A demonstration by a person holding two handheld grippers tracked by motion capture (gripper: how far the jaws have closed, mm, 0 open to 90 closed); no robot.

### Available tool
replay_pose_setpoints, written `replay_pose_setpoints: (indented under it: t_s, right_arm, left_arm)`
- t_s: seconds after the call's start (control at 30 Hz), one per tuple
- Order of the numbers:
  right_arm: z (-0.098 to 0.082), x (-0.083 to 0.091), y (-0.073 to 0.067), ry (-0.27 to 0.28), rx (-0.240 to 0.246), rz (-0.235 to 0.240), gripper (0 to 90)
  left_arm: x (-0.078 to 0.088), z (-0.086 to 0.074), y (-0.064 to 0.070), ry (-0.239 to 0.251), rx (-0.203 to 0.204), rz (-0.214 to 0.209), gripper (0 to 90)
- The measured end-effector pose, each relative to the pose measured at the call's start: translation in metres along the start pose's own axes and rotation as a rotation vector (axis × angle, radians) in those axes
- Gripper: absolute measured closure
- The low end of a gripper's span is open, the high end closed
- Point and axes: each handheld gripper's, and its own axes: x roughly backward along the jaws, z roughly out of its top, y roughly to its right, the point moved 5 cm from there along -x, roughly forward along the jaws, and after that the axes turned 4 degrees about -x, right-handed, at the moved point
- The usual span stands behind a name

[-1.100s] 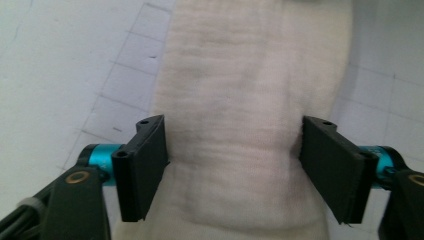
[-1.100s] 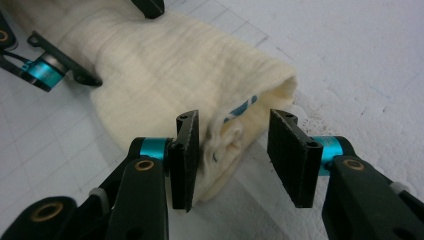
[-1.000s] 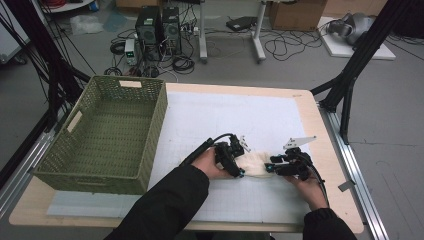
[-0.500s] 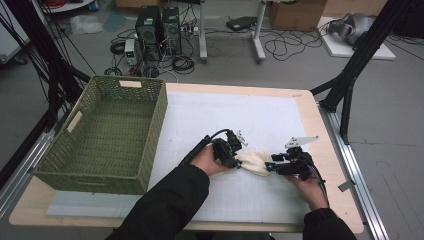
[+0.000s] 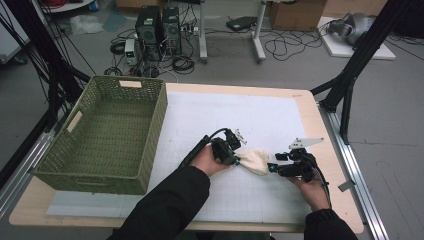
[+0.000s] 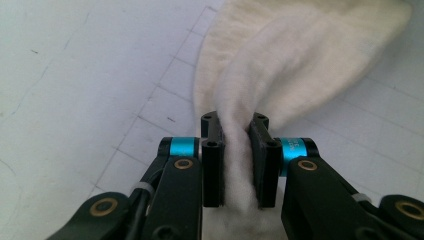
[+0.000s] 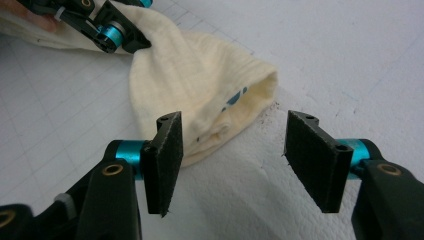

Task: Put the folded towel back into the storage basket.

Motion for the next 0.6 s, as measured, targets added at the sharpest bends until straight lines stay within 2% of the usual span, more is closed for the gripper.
replay_pose_setpoints:
  t_s: [0.4, 0.6]
  right_arm:
    - [-0.012, 0.01, -0.011, 0.003, 0.015, -0.002, 26.1]
    - [-0.013, 0.014, -0.015, 0.016, 0.023, -0.001, 24.2]
  left_arm:
    - [0.002, -0.004, -0.003, 0.042, 0.106, -0.013, 79.2]
    - [0.003, -0.005, -0.003, 0.039, 0.122, -0.012, 79.4]
